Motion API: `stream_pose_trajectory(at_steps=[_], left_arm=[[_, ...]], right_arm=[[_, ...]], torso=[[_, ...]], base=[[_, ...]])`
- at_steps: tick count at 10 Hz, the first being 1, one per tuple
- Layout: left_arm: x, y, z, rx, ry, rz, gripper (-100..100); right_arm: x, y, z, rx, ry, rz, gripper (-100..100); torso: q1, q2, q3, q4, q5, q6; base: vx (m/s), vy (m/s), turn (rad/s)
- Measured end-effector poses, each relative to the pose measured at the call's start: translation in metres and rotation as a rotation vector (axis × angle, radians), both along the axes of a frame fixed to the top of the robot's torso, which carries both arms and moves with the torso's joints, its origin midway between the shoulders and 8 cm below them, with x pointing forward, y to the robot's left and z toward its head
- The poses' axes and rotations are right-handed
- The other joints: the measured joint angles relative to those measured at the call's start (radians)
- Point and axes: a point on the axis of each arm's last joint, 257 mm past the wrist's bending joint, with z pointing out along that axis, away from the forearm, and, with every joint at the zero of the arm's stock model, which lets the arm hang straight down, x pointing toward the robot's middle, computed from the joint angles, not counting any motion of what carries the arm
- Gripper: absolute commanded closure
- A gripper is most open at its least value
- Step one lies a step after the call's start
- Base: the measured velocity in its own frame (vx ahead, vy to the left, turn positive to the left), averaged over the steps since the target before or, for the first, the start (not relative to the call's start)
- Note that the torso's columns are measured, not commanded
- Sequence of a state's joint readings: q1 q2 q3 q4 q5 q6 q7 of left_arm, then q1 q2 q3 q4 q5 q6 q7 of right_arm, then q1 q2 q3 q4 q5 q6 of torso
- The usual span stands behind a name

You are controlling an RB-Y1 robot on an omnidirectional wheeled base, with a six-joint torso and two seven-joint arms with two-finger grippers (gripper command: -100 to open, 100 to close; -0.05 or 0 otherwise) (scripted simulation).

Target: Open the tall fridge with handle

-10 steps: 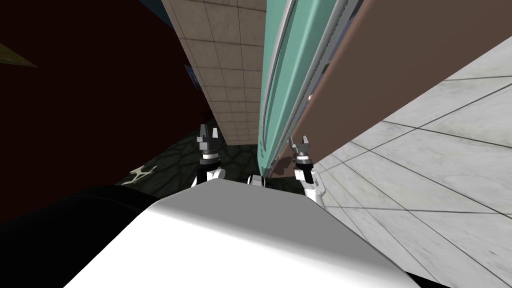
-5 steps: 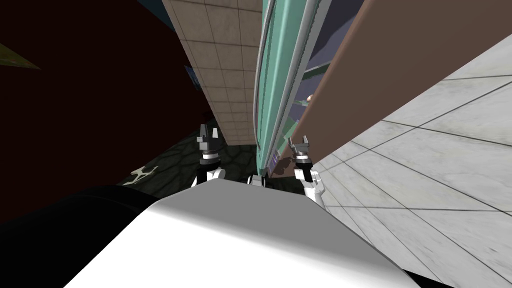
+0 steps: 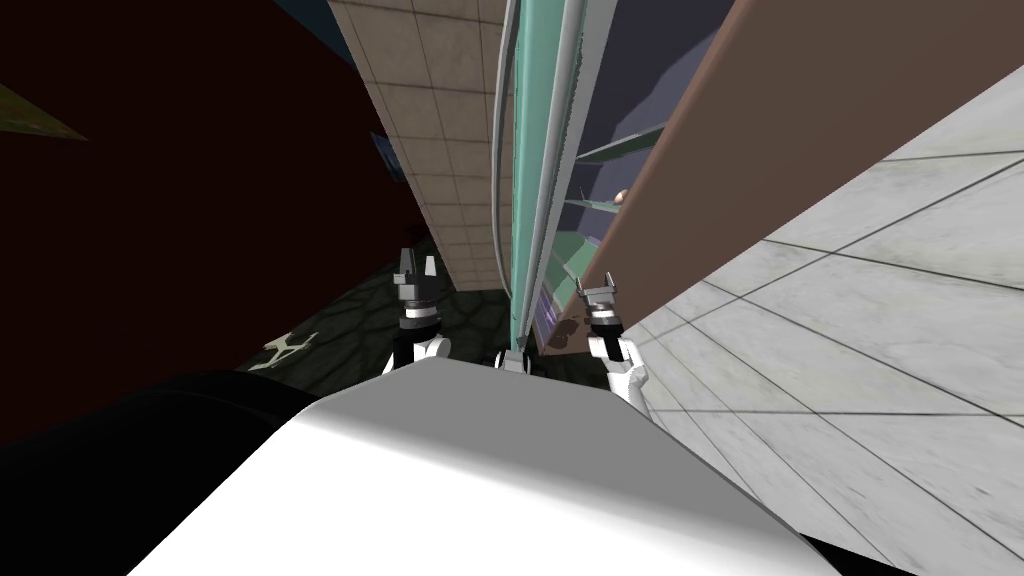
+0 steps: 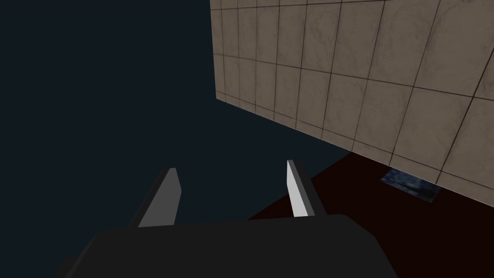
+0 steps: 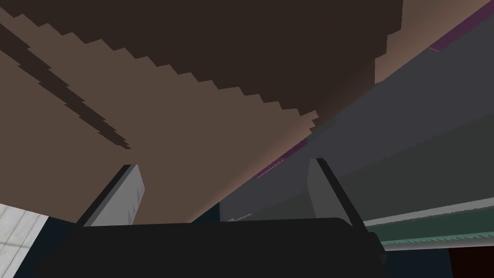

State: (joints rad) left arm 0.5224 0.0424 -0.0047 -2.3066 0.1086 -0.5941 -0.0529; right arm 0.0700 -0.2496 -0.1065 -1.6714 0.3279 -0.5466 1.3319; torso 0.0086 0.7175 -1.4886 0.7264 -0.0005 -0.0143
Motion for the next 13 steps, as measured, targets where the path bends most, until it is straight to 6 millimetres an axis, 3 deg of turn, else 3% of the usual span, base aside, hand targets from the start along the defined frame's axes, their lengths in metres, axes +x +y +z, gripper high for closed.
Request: stream_pose_trajectory(at_steps=[13], left_arm=[[0.0,0.0,0.0,0.0,0.0,0.0,0]], right_arm=[[0.024,-0.014,-0.048,-0.37,0.039,-0.211,-100]], torso=[[0.002,-0.004,-0.002,-0.003,-0.001,-0.003]], base=[[-0.019,0.022,0.015]])
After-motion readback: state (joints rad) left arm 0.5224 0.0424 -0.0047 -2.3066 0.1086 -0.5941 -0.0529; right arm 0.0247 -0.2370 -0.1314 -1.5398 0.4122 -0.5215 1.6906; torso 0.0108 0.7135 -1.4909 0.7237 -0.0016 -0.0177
